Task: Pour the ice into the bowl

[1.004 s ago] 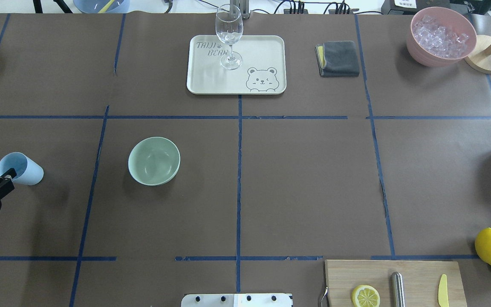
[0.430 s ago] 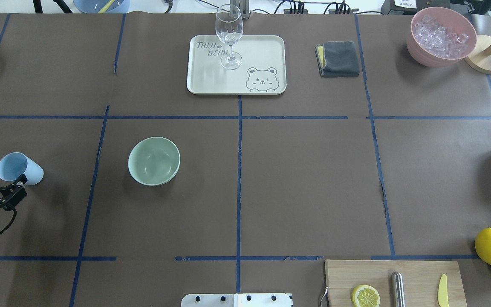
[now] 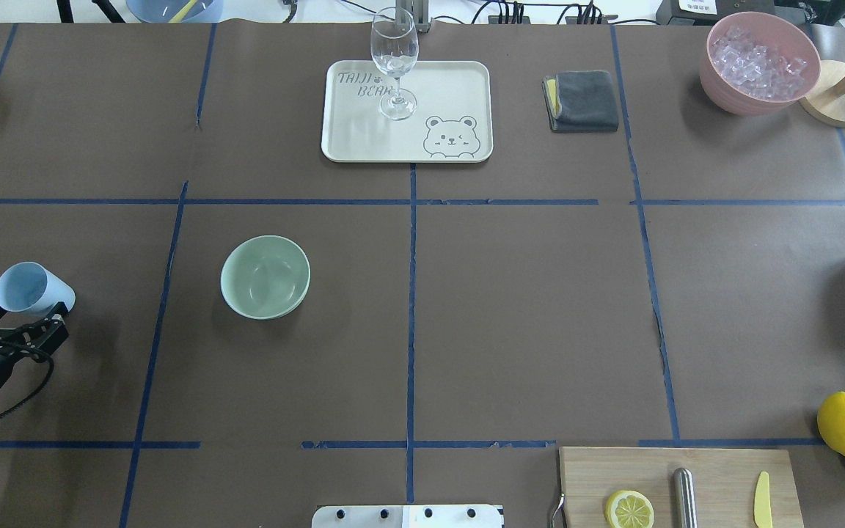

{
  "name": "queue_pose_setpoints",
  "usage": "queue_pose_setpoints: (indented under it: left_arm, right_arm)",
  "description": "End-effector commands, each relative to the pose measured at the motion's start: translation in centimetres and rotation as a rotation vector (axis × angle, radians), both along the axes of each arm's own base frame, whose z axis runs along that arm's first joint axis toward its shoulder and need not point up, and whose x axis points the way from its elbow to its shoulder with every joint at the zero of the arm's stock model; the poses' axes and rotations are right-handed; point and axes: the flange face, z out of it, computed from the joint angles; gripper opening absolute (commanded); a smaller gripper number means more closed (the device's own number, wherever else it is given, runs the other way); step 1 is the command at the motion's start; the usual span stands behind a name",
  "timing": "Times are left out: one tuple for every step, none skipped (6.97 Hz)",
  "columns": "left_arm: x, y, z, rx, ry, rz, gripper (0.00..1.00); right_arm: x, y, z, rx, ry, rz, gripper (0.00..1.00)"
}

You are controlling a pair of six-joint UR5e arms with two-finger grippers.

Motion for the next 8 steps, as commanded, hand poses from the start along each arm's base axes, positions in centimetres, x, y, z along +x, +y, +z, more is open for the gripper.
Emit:
queue_pose_setpoints:
  left_arm:
    - [1.2, -0.2, 0.6, 0.002, -0.01, 0.006, 0.99]
    - [1.3, -0.4, 0.9, 0.002, -0.015, 0.0, 0.99]
    - [1.8, -0.7, 0.5, 0.004, -0.003, -0.006, 0.99]
    - [2.2, -1.4, 0.0, 0.005, 0.014, -0.022, 0.98]
    - [1.1, -2.6, 0.0, 0.007, 0.015, -0.061, 0.98]
    - [0.4, -3.4, -0.1, 0.008, 0.015, -0.083, 0.98]
    - [-0.4, -4.2, 0.0, 0.008, 0.01, -0.11, 0.98]
    - [0.3, -4.5, 0.2, 0.008, 0.009, -0.112, 0.98]
  right_arm:
    - [0.0, 0.0, 0.1, -0.001, 0.0, 0.0, 1.0]
    - [0.0, 0.0, 0.0, 0.002, 0.0, 0.0, 1.0]
    - [0.0, 0.0, -0.1, 0.003, 0.0, 0.001, 1.0]
    - [0.0, -0.2, -0.3, 0.007, 0.0, 0.001, 1.0]
    - [0.0, -0.4, -0.4, 0.01, 0.001, 0.001, 1.0]
    - [0.0, -0.4, -0.4, 0.009, 0.001, 0.001, 1.0]
    - [0.0, -0.5, -0.5, 0.012, 0.001, 0.001, 1.0]
    - [0.0, -0.5, -0.5, 0.012, 0.001, 0.001, 1.0]
